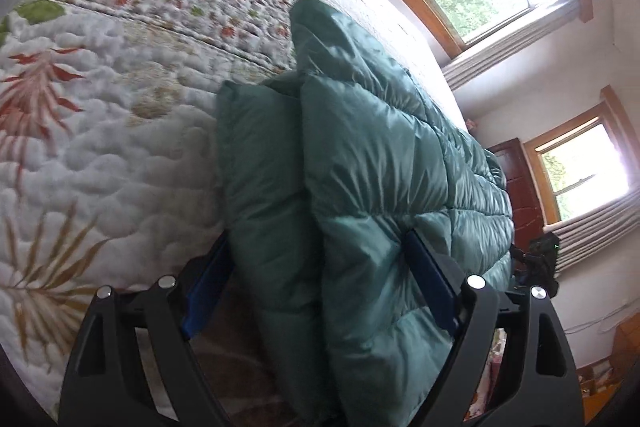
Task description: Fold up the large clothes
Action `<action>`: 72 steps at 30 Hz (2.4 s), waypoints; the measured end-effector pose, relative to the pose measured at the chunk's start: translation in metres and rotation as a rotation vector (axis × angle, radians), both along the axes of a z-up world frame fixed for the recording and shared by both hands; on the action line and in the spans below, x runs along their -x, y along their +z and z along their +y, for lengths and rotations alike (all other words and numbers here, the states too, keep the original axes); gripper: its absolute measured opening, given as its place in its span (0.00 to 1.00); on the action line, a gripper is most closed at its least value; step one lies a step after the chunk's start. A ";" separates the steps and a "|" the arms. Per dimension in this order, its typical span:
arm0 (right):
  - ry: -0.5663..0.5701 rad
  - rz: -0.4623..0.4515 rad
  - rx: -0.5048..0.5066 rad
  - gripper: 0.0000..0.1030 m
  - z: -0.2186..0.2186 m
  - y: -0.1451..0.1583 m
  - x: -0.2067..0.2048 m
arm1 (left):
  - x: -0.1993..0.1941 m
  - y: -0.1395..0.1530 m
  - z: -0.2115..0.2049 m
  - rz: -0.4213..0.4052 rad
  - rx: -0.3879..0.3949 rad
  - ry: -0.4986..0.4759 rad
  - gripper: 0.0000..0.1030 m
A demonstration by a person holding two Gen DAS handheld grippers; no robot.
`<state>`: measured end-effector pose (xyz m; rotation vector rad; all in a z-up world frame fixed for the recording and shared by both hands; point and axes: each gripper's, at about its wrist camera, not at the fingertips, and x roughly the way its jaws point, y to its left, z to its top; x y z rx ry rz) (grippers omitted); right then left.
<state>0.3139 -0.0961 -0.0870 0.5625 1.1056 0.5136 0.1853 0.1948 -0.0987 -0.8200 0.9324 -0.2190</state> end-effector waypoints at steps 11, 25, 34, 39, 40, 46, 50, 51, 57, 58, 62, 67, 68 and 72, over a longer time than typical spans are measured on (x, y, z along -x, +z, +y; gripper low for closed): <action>0.085 -0.007 -0.055 0.52 0.026 -0.009 -0.010 | -0.024 0.002 -0.027 -0.008 0.014 -0.002 0.44; 0.145 -0.193 -0.029 0.24 0.027 0.071 0.082 | 0.042 0.071 -0.054 -0.115 -0.012 -0.027 0.22; 0.185 -0.257 -0.011 0.25 0.000 0.095 0.209 | 0.167 0.096 -0.081 -0.162 -0.049 -0.119 0.24; 0.170 -0.227 -0.008 0.27 -0.013 0.075 0.253 | 0.211 0.076 -0.090 -0.141 -0.066 -0.151 0.26; 0.162 -0.218 0.004 0.27 -0.013 0.070 0.257 | 0.214 0.071 -0.091 -0.134 -0.081 -0.149 0.27; 0.100 -0.139 -0.003 0.29 -0.024 0.033 0.248 | 0.198 0.026 -0.076 -0.064 -0.024 -0.093 0.31; 0.086 -0.148 0.025 0.29 -0.016 0.031 0.226 | 0.173 0.025 -0.071 -0.077 -0.061 -0.057 0.32; 0.084 -0.146 0.037 0.29 -0.014 0.029 0.219 | 0.169 0.027 -0.072 -0.071 -0.070 -0.051 0.32; 0.089 -0.095 0.010 0.38 -0.019 0.009 0.208 | 0.170 0.019 -0.068 -0.053 -0.083 -0.058 0.52; 0.084 -0.086 -0.003 0.43 -0.022 0.007 0.209 | 0.168 0.017 -0.066 -0.045 -0.075 -0.053 0.55; 0.043 -0.096 0.015 0.52 -0.035 0.015 0.218 | 0.174 0.028 -0.053 -0.039 -0.092 -0.010 0.57; -0.038 -0.132 0.053 0.62 -0.055 0.043 0.243 | 0.204 0.075 -0.049 -0.111 -0.279 0.094 0.64; -0.055 -0.127 0.065 0.67 -0.057 0.047 0.247 | 0.209 0.088 -0.054 -0.126 -0.332 0.108 0.66; -0.094 -0.077 0.055 0.70 -0.065 0.053 0.272 | 0.218 0.117 -0.081 -0.157 -0.440 0.107 0.77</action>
